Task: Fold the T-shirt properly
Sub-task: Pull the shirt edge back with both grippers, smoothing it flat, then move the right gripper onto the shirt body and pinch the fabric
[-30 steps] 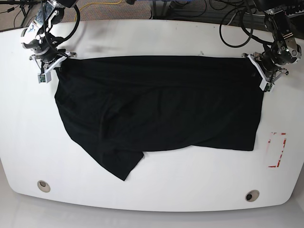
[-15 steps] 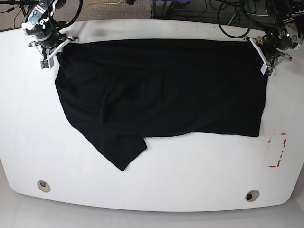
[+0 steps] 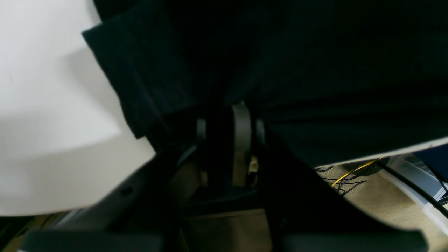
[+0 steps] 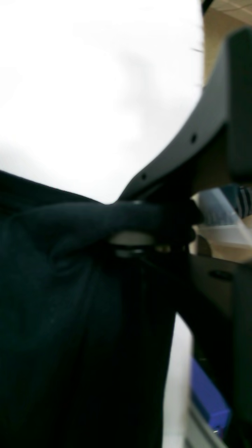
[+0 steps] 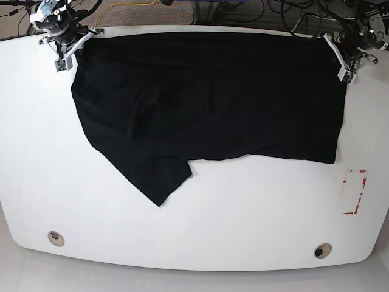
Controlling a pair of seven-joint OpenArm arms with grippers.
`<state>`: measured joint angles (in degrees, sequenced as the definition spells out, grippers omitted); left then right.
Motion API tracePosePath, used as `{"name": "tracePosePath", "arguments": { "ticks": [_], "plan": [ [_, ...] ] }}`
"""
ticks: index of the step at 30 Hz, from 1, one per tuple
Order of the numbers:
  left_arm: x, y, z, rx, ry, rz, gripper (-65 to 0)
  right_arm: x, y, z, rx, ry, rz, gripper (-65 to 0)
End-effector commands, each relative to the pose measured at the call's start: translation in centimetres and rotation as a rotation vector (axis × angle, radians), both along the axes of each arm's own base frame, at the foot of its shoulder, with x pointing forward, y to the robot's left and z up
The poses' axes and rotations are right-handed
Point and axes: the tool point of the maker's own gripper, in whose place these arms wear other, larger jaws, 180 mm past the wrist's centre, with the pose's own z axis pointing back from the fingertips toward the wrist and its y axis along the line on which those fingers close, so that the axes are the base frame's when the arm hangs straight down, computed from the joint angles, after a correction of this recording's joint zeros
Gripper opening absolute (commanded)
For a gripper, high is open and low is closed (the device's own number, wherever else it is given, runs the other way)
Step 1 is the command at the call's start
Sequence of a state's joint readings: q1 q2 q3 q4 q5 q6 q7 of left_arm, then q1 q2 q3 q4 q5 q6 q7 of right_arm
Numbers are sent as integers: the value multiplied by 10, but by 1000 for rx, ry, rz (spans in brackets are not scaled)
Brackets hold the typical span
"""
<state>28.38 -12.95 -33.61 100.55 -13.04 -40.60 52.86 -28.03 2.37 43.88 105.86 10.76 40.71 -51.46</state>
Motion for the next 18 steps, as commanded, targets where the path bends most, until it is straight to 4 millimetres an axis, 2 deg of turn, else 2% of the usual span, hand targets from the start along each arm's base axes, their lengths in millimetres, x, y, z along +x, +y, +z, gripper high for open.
{"name": "tracePosePath", "arguments": {
  "ticks": [1,4,8,10,13,18],
  "plan": [
    [-5,14,2,66,39,3,-528,1,-7,10,-47,-9,-2,-523],
    [-4,14,3,67,34,2,-450,7,-6,19,-65,-36,8,-368],
    [10,12,15,81,-14,-13,-361,17,-5,35,-93,-80,26,-159],
    [17,11,22,97,-30,-21,-336,23,-4,42,-108,-102,36,-89],
    [25,12,32,126,-32,-24,-325,36,-2,55,-120,-151,47,-38],
    [41,13,52,175,-51,-30,-324,55,3,66,-77,-229,54,-38]
  ]
}}
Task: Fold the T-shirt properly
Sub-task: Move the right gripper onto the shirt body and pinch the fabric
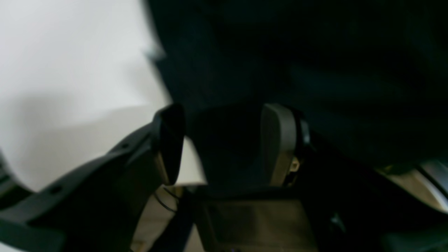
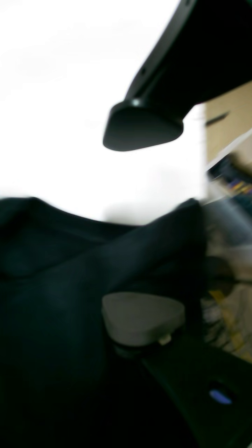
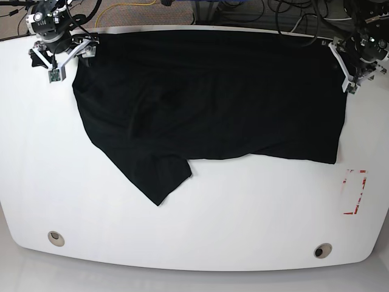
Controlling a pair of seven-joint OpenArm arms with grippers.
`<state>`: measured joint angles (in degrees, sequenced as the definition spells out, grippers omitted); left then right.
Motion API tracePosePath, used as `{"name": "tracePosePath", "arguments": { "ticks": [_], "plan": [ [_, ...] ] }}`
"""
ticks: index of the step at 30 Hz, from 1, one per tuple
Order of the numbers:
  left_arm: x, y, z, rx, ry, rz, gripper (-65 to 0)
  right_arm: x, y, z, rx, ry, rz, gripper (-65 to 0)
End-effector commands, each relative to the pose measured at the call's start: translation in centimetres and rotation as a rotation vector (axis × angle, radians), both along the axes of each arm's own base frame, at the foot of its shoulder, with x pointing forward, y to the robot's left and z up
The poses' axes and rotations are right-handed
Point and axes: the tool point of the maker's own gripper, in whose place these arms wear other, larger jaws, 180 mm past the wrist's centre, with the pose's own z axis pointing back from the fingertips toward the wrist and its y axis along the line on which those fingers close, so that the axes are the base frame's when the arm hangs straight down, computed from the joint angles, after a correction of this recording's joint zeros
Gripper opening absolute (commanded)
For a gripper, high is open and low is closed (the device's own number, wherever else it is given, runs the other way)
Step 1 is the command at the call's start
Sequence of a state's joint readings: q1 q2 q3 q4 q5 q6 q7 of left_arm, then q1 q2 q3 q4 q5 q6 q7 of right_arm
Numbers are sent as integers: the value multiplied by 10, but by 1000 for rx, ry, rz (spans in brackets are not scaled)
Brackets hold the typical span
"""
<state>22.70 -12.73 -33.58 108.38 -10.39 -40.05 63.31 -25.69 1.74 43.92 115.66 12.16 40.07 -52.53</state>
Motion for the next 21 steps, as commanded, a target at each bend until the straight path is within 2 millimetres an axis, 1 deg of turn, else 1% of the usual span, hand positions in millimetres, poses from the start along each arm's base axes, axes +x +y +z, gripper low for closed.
{"name": "tracePosePath", "arguments": {
  "ticks": [1,2,4,10,11,13,14,15,16,19,21],
  "plan": [
    [13,3,19,41,-42,-15,-324,16,0,18,7,-80,25,-38],
    [16,4,22,47,-48,-15,-324,20,0,21,11,-95,34,-38],
    [20,4,26,55,-55,-13,-324,36,8,29,37,-141,72,-38],
    [29,6,32,63,-76,-13,-324,71,54,39,122,-211,232,-38],
    [31,6,33,63,-82,-14,-324,80,63,44,134,-231,266,-38],
    [33,6,35,63,-90,-13,-324,89,81,46,157,-246,318,-38],
    [34,6,35,63,-93,-12,-324,93,93,47,171,-250,352,-38],
    [35,6,36,63,-96,-13,-324,95,100,47,177,-251,370,-38],
    [35,6,36,64,-96,-13,-324,98,116,46,196,-251,417,-38],
    [36,7,37,66,-100,-12,-324,108,149,50,223,-265,513,-38],
    [36,7,37,66,-100,-12,-324,110,168,49,214,-256,574,-38]
  ]
}}
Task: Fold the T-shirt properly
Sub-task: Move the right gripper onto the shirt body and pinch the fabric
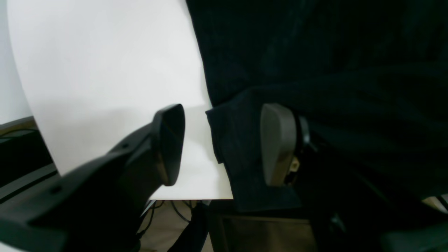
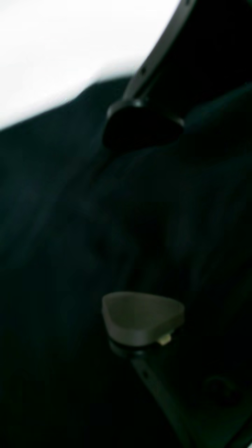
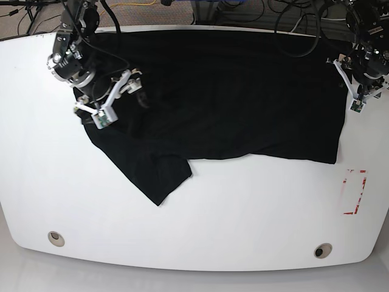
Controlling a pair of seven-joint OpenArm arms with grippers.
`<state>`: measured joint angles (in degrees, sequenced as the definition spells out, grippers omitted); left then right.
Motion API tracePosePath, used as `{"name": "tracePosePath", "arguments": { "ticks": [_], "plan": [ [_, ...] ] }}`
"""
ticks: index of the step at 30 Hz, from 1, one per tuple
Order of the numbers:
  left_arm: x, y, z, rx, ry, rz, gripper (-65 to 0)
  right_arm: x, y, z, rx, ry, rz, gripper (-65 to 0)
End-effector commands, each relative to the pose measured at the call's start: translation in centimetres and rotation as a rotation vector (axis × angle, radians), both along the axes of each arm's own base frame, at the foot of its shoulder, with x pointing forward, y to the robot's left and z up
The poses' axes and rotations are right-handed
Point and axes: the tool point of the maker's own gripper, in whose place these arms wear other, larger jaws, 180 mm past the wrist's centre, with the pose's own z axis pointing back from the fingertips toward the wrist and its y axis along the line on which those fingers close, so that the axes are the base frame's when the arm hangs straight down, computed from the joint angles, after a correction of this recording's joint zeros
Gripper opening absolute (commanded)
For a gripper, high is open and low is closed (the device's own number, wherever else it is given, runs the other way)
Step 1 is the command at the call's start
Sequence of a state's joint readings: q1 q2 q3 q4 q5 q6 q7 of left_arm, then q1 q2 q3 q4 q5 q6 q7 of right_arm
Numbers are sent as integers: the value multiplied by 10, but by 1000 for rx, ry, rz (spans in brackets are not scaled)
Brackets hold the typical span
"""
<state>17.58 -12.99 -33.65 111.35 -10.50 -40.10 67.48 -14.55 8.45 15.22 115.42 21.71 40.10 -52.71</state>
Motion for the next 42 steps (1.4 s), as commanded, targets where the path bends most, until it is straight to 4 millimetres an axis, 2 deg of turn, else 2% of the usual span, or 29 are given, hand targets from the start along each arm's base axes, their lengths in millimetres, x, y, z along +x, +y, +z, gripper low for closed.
{"name": "tracePosePath", "arguments": {
  "ticks": [1,6,11,13,17,22,27,30,34,37,42],
  "plan": [
    [7,4,11,20,-37,-10,-324,10,21,11,-20,-55,71,-38],
    [7,4,10,20,-35,-9,-324,10,56,-2,-140,-50,203,-38],
    [9,4,12,20,-43,-9,-325,10,67,-16,-213,-28,257,-46],
    [11,4,13,19,-48,-8,-325,11,69,-21,-216,-15,254,-84],
    [11,4,13,19,-48,-8,-325,16,68,-30,-236,7,243,-228],
    [12,4,13,19,-49,-9,-325,20,64,-38,-253,26,238,-368],
    [12,4,13,19,-51,-9,-325,21,63,-47,-253,54,238,-466],
    [12,4,13,18,-52,-9,-325,23,63,-48,-253,54,237,-501],
    [15,2,15,14,-70,-15,-325,21,63,-49,-252,59,238,-499],
    [18,1,16,8,-92,-23,-325,19,63,-50,-252,62,238,-472],
    [19,0,16,6,-96,-25,-325,8,63,-57,-249,87,242,-377]
  ]
}}
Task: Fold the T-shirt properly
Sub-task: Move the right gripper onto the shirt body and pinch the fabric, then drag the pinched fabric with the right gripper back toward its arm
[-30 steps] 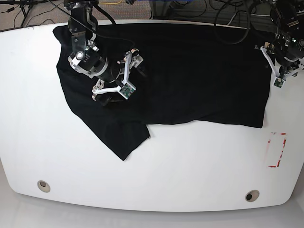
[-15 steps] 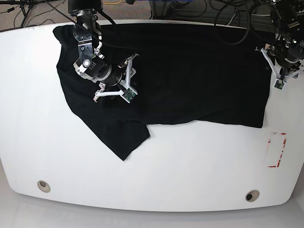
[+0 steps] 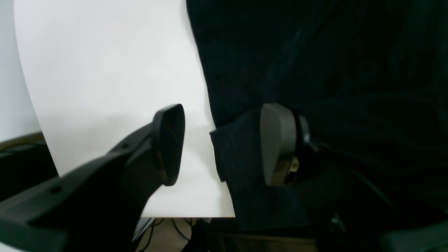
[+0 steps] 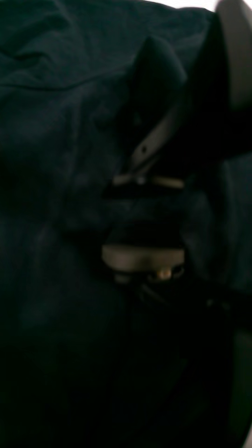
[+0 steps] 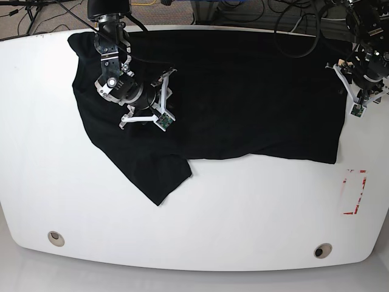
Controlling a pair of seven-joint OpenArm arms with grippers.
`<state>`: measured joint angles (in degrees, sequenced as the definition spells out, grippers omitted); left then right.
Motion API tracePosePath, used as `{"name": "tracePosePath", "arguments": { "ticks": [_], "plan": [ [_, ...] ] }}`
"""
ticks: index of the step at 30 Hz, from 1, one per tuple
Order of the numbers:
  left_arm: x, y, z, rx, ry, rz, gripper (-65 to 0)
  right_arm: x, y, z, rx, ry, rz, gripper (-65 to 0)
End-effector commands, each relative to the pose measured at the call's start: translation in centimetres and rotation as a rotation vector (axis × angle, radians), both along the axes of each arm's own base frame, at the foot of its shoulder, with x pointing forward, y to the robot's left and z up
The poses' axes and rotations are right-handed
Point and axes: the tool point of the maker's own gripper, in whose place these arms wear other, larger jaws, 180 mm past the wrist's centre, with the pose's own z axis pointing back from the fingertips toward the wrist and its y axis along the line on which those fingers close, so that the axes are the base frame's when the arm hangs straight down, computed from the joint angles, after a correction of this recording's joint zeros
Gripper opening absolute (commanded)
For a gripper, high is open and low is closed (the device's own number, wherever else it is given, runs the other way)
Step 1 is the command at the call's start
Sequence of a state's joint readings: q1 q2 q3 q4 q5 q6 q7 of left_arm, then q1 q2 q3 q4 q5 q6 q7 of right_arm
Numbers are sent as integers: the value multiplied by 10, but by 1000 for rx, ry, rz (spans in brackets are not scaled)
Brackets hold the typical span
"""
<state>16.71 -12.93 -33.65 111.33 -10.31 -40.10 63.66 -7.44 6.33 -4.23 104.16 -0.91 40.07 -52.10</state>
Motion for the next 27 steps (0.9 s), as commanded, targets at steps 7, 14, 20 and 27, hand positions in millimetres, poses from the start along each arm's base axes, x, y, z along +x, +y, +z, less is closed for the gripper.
{"name": "tracePosePath", "arguments": {
  "ticks": [7,14,20,27],
  "plan": [
    [4,5,8,19,-22,-5,-325,-6,5,2,28,-5,2,-331],
    [4,5,8,19,-23,-5,-325,-6,4,2,26,-5,2,-417],
    [4,5,8,19,-23,-5,-325,-1,3,5,23,-18,3,-623],
    [4,5,8,19,-23,-5,-325,7,5,13,28,-45,1,-650]
  ]
}}
